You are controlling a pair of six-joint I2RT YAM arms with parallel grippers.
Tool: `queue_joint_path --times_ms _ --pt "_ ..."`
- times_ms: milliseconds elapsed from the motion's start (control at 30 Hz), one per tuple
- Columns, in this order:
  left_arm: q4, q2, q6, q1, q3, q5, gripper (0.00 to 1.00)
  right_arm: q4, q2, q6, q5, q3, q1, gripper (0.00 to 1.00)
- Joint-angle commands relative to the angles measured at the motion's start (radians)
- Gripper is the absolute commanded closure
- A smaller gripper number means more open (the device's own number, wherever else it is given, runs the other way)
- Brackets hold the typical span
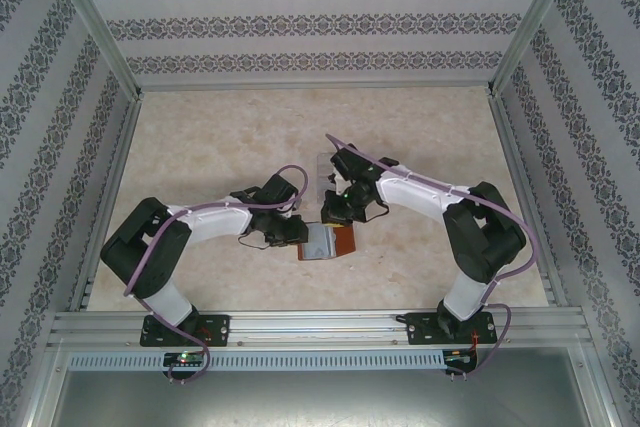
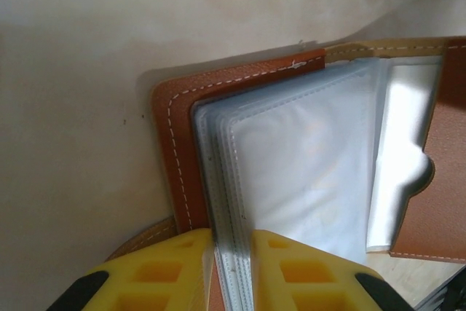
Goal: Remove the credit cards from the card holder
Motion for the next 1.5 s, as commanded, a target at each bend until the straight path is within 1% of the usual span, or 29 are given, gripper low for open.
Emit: queue_joint_path --times_ms 0,267,433,700,967,1133,1267,1467 --pt "-0.023 -0.012 -0.026 0.000 -0.040 0.006 0.78 0.023 -0.017 0.034 0.020 -0.022 0.019 0.87" --pt "0.042 -0.027 -0.051 0.017 -0.065 0.042 0.78 0.041 0.021 0.061 0.023 -0.021 0.068 0.87" --pt "0.107 -0.035 -0.081 0.029 -0.101 0.067 0.82 0.059 0.048 0.077 0.024 -0.016 0.097 0.87" --pt "0.140 -0.039 -0.098 0.031 -0.123 0.073 0.86 0.074 0.089 0.085 0.016 0.004 0.128 0.88" --pt "0.148 -0.025 -0.100 0.031 -0.127 0.086 0.87 0.072 0.125 0.088 0.027 0.018 0.142 0.88" --pt "0.149 -0.018 -0.098 0.031 -0.130 0.091 0.87 0.042 0.139 0.077 0.062 0.023 0.145 0.82" --pt "0.153 -0.013 -0.101 0.031 -0.126 0.097 0.88 -0.012 0.142 0.057 0.112 0.041 0.150 0.79" --pt "0.148 -0.002 -0.098 0.031 -0.118 0.098 0.87 -0.082 0.137 0.037 0.178 0.070 0.158 0.71"
